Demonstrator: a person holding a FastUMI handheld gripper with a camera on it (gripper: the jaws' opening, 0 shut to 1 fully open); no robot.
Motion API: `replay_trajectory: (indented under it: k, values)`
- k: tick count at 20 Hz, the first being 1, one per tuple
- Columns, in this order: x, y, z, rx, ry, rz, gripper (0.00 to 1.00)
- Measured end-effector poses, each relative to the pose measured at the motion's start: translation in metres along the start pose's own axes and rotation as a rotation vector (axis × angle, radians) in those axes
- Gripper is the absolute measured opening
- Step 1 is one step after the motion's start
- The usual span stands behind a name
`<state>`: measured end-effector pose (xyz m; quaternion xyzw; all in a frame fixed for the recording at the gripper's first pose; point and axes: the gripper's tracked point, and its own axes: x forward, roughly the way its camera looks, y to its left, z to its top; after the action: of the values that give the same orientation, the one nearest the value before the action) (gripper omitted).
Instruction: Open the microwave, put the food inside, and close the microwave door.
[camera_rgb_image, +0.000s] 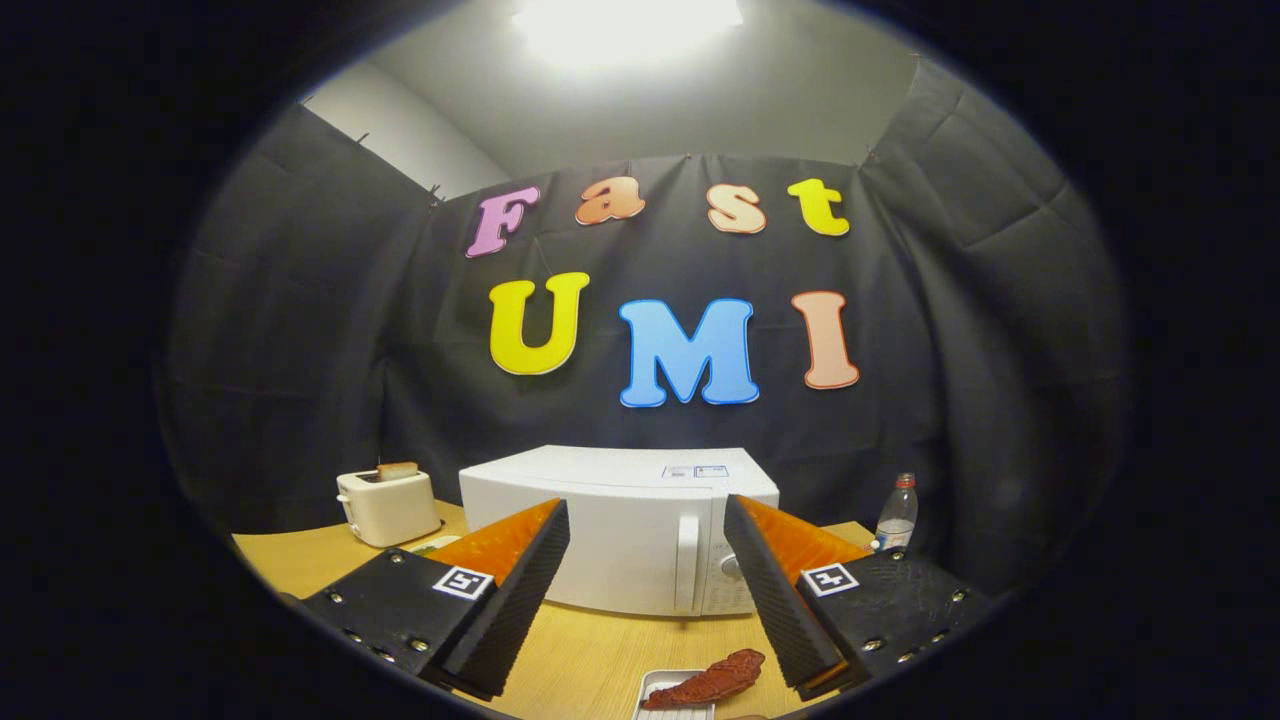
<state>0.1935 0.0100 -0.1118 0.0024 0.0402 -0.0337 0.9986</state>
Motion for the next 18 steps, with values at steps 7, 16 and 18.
replay_trajectory:
  k: [7, 16, 18]
  values:
    - [0.065, -0.022, -0.052, 0.037, 0.073, -0.048, 0.97]
    - [0.129, -0.04, -0.096, 0.024, 0.116, -0.107, 0.91]
    - [0.139, -0.04, -0.108, 0.051, 0.15, -0.108, 0.91]
